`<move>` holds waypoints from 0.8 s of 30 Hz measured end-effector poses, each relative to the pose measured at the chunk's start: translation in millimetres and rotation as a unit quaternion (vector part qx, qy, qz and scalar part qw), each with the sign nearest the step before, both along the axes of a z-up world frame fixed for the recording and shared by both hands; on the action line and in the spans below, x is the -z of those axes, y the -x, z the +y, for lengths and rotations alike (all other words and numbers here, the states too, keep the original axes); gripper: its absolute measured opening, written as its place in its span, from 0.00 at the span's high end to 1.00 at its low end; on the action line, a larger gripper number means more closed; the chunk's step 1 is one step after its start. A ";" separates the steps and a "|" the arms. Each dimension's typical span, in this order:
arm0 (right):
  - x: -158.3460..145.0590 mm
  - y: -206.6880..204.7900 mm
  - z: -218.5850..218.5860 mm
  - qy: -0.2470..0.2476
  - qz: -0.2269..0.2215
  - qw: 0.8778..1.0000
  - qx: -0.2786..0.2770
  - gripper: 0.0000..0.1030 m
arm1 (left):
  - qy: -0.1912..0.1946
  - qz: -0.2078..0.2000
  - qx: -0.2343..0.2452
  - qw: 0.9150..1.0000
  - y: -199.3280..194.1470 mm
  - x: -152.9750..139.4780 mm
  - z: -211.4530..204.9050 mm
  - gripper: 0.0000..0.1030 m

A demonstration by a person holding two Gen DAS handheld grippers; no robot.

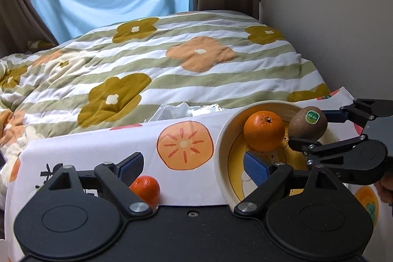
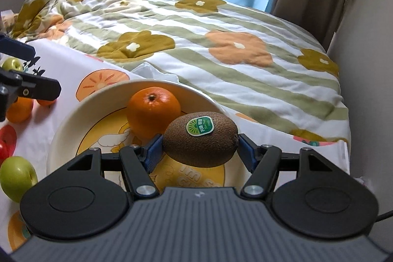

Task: Organize fruits
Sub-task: 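Carry the orange and kiwi into the cream bowl and open both grippers, then withdraw both grippers from the bowl back over the loose fruit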

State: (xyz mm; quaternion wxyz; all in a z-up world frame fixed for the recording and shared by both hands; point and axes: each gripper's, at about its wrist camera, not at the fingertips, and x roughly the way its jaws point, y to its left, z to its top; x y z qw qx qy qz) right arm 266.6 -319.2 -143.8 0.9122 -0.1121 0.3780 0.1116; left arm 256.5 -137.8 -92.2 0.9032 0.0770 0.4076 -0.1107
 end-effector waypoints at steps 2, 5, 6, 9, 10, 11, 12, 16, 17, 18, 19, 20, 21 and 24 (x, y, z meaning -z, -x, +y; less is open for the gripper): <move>0.7 1.6 0.3 0.006 -0.008 1.000 0.003 0.16 | 0.001 0.000 -0.002 1.000 2.0 -0.8 -0.3 0.11; -4.1 11.4 -1.0 0.038 -0.043 0.998 0.019 0.00 | 0.002 -0.004 -0.003 1.000 5.0 -4.9 -1.6 0.11; -6.0 14.1 -3.7 0.037 -0.048 0.998 0.020 0.00 | 0.004 -0.006 -0.004 1.000 6.9 -6.6 -1.2 0.11; -11.9 17.4 -13.9 0.018 -0.042 0.999 0.030 0.00 | 0.004 -0.009 -0.005 1.000 11.1 -10.3 -1.4 0.11; -14.1 18.1 -14.9 0.015 -0.041 0.998 0.033 0.00 | 0.004 -0.011 -0.005 1.000 13.1 -12.2 -1.7 0.11; -16.6 20.0 -17.2 0.011 -0.040 0.998 0.037 0.00 | 0.004 -0.014 -0.005 1.000 15.1 -14.0 -2.5 0.11; -18.7 21.9 -18.8 0.009 -0.040 0.998 0.039 0.00 | 0.005 -0.016 -0.005 1.000 17.1 -15.8 -3.4 0.11; -32.8 33.7 -24.8 -0.013 -0.043 0.998 0.046 0.00 | 0.005 -0.028 -0.007 1.000 26.3 -25.1 -5.5 0.11; -37.6 37.8 -26.8 -0.022 -0.042 0.998 0.049 0.00 | 0.003 -0.033 -0.009 0.999 29.5 -27.8 -6.3 0.11; -41.5 40.8 -28.7 -0.028 -0.042 0.997 0.051 0.00 | 0.003 -0.037 -0.011 0.999 33.5 -30.7 -6.5 0.11; -46.4 44.7 -31.0 -0.035 -0.041 0.997 0.055 0.00 | 0.005 -0.040 -0.012 0.999 37.7 -33.8 -6.7 0.11; -50.0 47.7 -31.8 -0.039 -0.040 0.997 0.058 0.00 | 0.007 -0.044 -0.015 0.999 42.8 -37.1 -6.1 0.11; -54.8 52.3 -33.4 -0.044 -0.040 0.996 0.062 0.00 | 0.010 -0.049 -0.017 0.999 48.5 -40.5 -5.5 0.10; -68.4 67.5 -36.9 -0.058 -0.041 0.995 0.074 0.00 | 0.018 -0.064 -0.027 0.997 68.4 -50.5 -3.4 0.09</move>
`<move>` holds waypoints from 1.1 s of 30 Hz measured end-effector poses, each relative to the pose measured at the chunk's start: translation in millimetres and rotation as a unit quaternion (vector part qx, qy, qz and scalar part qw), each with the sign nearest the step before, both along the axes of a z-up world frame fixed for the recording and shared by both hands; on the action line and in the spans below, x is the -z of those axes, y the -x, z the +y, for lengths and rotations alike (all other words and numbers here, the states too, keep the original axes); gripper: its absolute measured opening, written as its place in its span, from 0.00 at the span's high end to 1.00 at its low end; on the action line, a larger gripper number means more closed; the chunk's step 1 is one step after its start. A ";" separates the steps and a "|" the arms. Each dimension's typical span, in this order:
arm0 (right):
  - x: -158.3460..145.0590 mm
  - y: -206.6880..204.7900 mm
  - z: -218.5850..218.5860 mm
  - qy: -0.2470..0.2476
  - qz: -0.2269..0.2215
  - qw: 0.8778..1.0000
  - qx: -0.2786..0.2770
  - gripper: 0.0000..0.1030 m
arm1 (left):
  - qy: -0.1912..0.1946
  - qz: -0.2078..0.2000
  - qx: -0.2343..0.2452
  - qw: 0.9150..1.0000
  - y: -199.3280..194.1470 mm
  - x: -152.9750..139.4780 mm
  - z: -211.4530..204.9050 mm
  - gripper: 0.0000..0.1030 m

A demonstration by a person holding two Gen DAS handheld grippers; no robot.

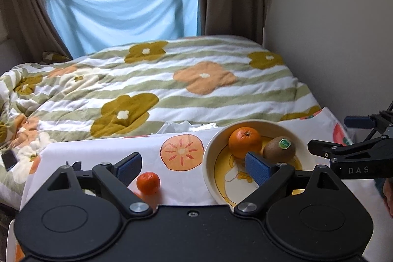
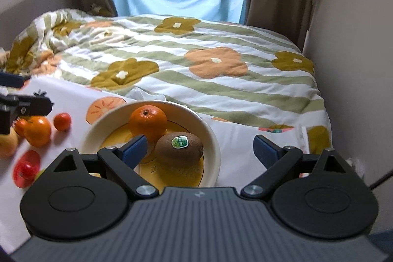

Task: Organize fruits
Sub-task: 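Withdraw both grippers from the bowl back over the loose fruit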

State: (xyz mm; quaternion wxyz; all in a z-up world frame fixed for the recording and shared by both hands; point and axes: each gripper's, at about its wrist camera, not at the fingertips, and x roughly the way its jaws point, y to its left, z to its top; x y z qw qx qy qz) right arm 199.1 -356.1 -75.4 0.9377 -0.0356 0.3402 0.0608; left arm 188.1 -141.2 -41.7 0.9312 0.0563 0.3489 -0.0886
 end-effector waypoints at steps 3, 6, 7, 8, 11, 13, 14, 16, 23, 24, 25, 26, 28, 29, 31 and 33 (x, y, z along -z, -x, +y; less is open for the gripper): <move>-12.0 16.6 -1.5 -0.012 -0.001 1.000 0.008 0.00 | 0.004 -0.019 -0.016 1.000 23.1 -9.1 1.7 0.08; -23.9 35.3 0.0 -0.024 -0.007 1.000 0.008 0.00 | 0.008 -0.031 -0.032 0.999 48.5 -14.7 6.0 0.07; -27.5 41.6 1.4 -0.028 -0.008 1.000 0.006 0.00 | 0.008 -0.032 -0.037 0.999 54.4 -15.7 7.0 0.05; -30.1 47.0 2.4 -0.031 -0.010 0.999 0.003 0.00 | 0.009 -0.034 -0.043 0.998 61.9 -16.6 8.8 0.04; -35.2 61.6 10.0 -0.038 -0.008 0.999 -0.003 0.00 | 0.012 -0.034 -0.056 0.998 83.1 -17.2 16.0 0.03; -37.4 71.0 17.1 -0.041 -0.007 0.999 -0.007 0.00 | 0.011 -0.031 -0.065 0.997 95.5 -16.6 22.5 0.02; -38.7 76.2 21.5 -0.041 -0.007 0.999 -0.009 0.00 | 0.010 -0.028 -0.069 0.997 100.4 -15.8 25.8 0.02; -39.8 85.5 29.7 -0.045 -0.005 0.999 -0.011 0.00 | 0.005 -0.022 -0.079 0.997 111.6 -15.2 33.9 0.02; -37.2 102.0 60.5 -0.079 0.011 0.997 -0.011 0.00 | 0.003 -0.023 -0.103 0.994 130.5 -13.2 73.0 0.02; -35.8 103.4 65.2 -0.081 0.013 0.997 -0.010 0.00 | 0.001 -0.024 -0.103 0.994 131.0 -12.6 79.9 0.02; -33.9 104.4 69.7 -0.084 0.015 0.996 -0.009 0.00 | -0.001 -0.024 -0.103 0.994 130.3 -12.1 86.4 0.02; -31.2 105.2 76.5 -0.087 0.016 0.996 -0.007 0.00 | -0.002 -0.024 -0.101 0.995 129.4 -11.0 92.9 0.02; -26.7 106.1 88.7 -0.089 0.022 0.996 0.006 0.00 | -0.002 -0.019 -0.097 0.995 126.3 -7.2 106.8 0.02; -24.1 106.1 94.1 -0.090 0.025 0.996 0.015 0.00 | -0.002 -0.016 -0.093 0.996 123.3 -5.1 112.7 0.02; -18.2 106.5 102.3 -0.097 0.030 0.994 0.029 0.00 | -0.002 -0.012 -0.082 0.997 118.5 0.6 125.4 0.02; -10.0 105.8 110.9 -0.105 0.039 0.993 0.045 0.00 | -0.006 -0.008 -0.068 0.998 112.6 8.1 135.9 0.02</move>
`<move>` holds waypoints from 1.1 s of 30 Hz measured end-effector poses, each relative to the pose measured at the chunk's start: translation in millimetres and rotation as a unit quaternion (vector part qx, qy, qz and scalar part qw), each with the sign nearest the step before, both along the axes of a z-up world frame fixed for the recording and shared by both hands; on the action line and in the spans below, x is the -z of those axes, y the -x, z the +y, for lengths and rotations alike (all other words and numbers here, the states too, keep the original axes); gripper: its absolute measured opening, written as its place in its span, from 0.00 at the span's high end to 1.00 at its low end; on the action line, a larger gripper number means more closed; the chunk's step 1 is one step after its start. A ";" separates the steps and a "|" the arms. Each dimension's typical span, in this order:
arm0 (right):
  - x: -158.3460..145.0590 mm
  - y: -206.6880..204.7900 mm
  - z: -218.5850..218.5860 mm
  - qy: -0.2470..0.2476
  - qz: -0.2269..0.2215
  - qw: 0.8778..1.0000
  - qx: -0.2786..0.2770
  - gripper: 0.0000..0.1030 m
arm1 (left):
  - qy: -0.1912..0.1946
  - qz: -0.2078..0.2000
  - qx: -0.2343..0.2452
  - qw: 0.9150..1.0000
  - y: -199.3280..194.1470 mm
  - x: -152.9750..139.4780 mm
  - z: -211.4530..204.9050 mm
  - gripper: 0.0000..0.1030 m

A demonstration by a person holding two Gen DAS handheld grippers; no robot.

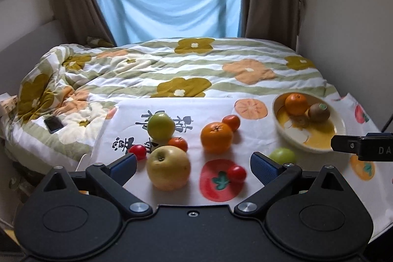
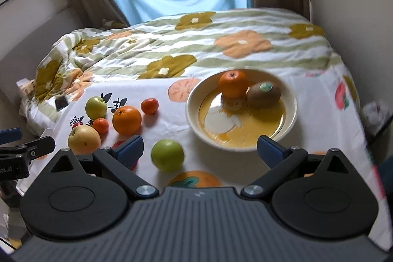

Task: Organize fruits
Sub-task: 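Withdraw both grippers from the bowl back over the loose fruit, then close the left gripper on the yellow apple while the right gripper grasps the green fruit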

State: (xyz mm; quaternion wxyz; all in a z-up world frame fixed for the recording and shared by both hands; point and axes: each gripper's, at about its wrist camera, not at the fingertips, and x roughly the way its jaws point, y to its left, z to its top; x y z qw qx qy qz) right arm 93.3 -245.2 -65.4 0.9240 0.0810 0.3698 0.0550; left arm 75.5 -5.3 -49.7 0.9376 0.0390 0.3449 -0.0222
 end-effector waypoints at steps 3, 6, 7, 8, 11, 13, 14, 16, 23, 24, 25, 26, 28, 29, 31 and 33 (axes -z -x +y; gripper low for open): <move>12.4 -0.2 11.7 -0.009 0.010 0.999 0.030 0.00 | -0.004 0.011 0.019 1.000 -10.6 13.8 14.3 0.02; 24.5 -2.1 24.2 -0.014 0.019 0.998 0.051 0.00 | -0.004 0.024 0.041 0.999 -24.5 29.5 26.7 0.02; 28.8 -3.4 28.8 -0.013 0.024 0.998 0.054 0.00 | -0.004 0.028 0.047 0.998 -28.9 34.6 30.9 0.02; 33.9 -4.7 34.7 -0.009 0.029 0.998 0.061 0.00 | -0.002 0.032 0.054 0.998 -33.9 39.8 35.2 0.03; 45.9 -7.0 47.0 -0.005 0.035 0.996 0.084 0.00 | -0.001 0.044 0.073 0.996 -49.3 55.2 44.6 0.03; 52.5 -9.0 53.2 -0.007 0.039 0.994 0.097 0.00 | -0.005 0.050 0.085 0.995 -58.0 63.9 48.1 0.03; 55.8 -10.2 56.1 -0.008 0.042 0.994 0.101 0.00 | -0.006 0.053 0.091 0.994 -62.5 68.1 49.0 0.03; 61.5 -14.2 63.5 -0.007 0.045 0.993 0.110 0.00 | -0.007 0.057 0.103 0.993 -70.1 76.3 51.8 0.03; 74.5 -22.2 77.1 -0.011 0.050 0.990 0.134 0.00 | 0.002 0.073 0.132 0.989 -89.6 93.8 56.1 0.09; 75.0 -23.2 78.6 -0.010 0.048 0.990 0.134 0.00 | 0.002 0.074 0.136 0.988 -91.8 95.3 55.6 0.10; 75.4 -24.2 79.7 -0.010 0.048 0.990 0.135 0.00 | 0.002 0.076 0.140 0.987 -94.0 97.1 55.3 0.12; 75.9 -25.4 80.5 -0.009 0.048 0.989 0.136 0.00 | 0.001 0.080 0.144 0.986 -96.0 99.0 55.0 0.13; 77.1 -28.3 81.2 -0.008 0.048 0.989 0.141 0.00 | 0.004 0.091 0.145 0.985 -100.3 103.0 55.2 0.22; 77.9 -30.2 81.7 -0.005 0.050 0.988 0.144 0.00 | 0.004 0.093 0.143 0.985 -101.7 103.8 56.0 0.24; 78.8 -32.8 82.6 0.000 0.054 0.987 0.149 0.00 | 0.013 0.094 0.141 0.985 -103.9 104.4 60.0 0.25; 80.6 -35.6 82.5 -0.001 0.058 0.987 0.149 0.04 | 0.022 0.095 0.144 0.985 -104.4 104.7 63.2 0.25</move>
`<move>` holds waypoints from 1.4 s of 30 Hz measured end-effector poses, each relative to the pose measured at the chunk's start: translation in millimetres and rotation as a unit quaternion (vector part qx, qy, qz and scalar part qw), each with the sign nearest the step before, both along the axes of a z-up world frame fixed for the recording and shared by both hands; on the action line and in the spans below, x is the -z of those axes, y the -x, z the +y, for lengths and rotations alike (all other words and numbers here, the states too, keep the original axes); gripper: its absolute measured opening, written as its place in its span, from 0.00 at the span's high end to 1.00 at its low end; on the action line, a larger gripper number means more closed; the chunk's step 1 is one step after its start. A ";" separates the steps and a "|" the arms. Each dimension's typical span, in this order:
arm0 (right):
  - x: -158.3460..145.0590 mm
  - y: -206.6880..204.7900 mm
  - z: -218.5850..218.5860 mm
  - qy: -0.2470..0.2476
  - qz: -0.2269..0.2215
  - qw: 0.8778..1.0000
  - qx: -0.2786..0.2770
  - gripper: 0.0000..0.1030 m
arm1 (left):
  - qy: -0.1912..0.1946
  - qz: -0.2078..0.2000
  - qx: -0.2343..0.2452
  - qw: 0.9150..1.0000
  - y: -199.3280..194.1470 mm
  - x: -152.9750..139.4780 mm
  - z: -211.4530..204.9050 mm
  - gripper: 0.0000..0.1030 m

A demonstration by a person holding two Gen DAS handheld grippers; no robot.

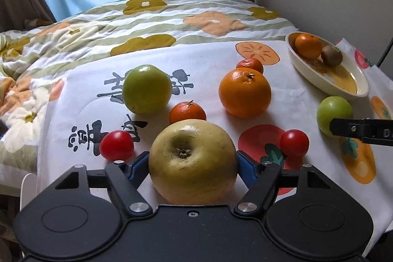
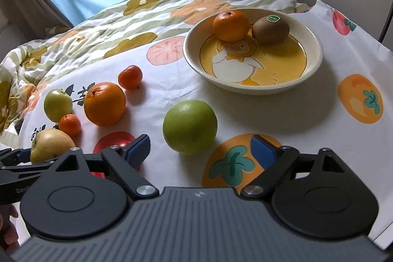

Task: Organize fruits
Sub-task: 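Close the left gripper on the yellow apple while the right gripper grasps the green fruit, then lower the yellow apple and green fruit into the bowl and open both grippers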

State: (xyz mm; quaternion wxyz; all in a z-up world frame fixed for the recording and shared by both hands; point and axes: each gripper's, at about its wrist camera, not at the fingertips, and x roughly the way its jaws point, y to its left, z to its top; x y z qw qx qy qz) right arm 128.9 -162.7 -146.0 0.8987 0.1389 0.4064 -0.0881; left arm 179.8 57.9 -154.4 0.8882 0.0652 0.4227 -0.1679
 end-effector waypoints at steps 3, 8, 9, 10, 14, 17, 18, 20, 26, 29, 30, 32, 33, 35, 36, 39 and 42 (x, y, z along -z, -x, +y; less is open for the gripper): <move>2.2 -3.4 1.5 -0.002 0.004 1.000 0.000 0.07 | -0.002 0.000 0.003 1.000 1.2 -0.9 -0.2 0.25; 2.5 -10.7 5.9 0.008 0.010 1.000 -0.007 0.09 | -0.004 0.003 0.009 1.000 6.4 -1.5 2.1 0.25; 2.8 -13.2 6.4 0.009 0.013 1.000 -0.009 0.10 | -0.004 0.003 0.011 1.000 8.1 -1.6 3.2 0.25; 3.2 -15.1 6.6 0.010 0.015 1.000 -0.010 0.14 | -0.005 0.003 0.012 1.000 10.1 -1.5 3.9 0.25; 5.9 -22.6 7.3 0.010 0.023 1.000 -0.012 0.20 | -0.004 0.005 0.011 1.000 15.5 -2.0 6.7 0.25; 8.4 -25.6 7.7 0.010 0.028 0.999 -0.012 0.21 | -0.002 0.007 0.006 1.000 18.3 -2.5 8.5 0.25; 9.2 -26.4 8.3 0.013 0.031 0.999 -0.011 0.21 | -0.001 0.007 0.005 1.000 18.9 -2.7 9.1 0.25; 9.8 -27.2 9.8 0.019 0.033 0.999 -0.014 0.21 | -0.002 0.009 0.001 1.000 20.8 -3.4 10.1 0.25; 8.5 -27.8 9.8 0.022 0.029 0.999 -0.023 0.33 | 0.004 0.013 -0.018 1.000 35.0 -8.3 14.1 0.25; 7.6 -25.8 10.1 0.024 0.028 0.999 -0.029 0.34 | 0.006 0.009 -0.022 1.000 42.4 -12.9 12.8 0.25; 7.5 -25.2 10.1 0.024 0.028 0.999 -0.033 0.34 | 0.006 0.008 -0.023 1.000 44.6 -14.7 11.7 0.25; 5.7 -22.7 9.1 0.022 0.026 0.999 -0.040 0.34 | 0.007 0.005 -0.025 1.000 48.0 -18.4 9.2 0.25; 4.1 -21.0 8.3 0.021 0.024 0.999 -0.041 0.34 | 0.008 0.004 -0.025 1.000 49.8 -20.7 7.6 0.25; -0.3 -17.5 6.2 0.019 0.020 0.999 -0.044 0.34 | 0.008 0.000 -0.025 1.000 53.2 -26.1 3.6 0.25; -3.2 -15.8 4.8 0.018 0.017 0.999 -0.046 0.34 | 0.008 -0.002 -0.026 1.000 55.0 -29.0 1.3 0.25; -13.7 -10.4 0.5 0.019 0.009 0.998 -0.053 0.34 | 0.009 -0.011 -0.029 0.999 59.9 -39.0 -5.3 0.25; -24.8 -5.4 -6.0 0.022 -0.001 0.998 -0.060 0.34 | 0.010 -0.020 -0.035 0.999 65.1 -50.5 -12.8 0.25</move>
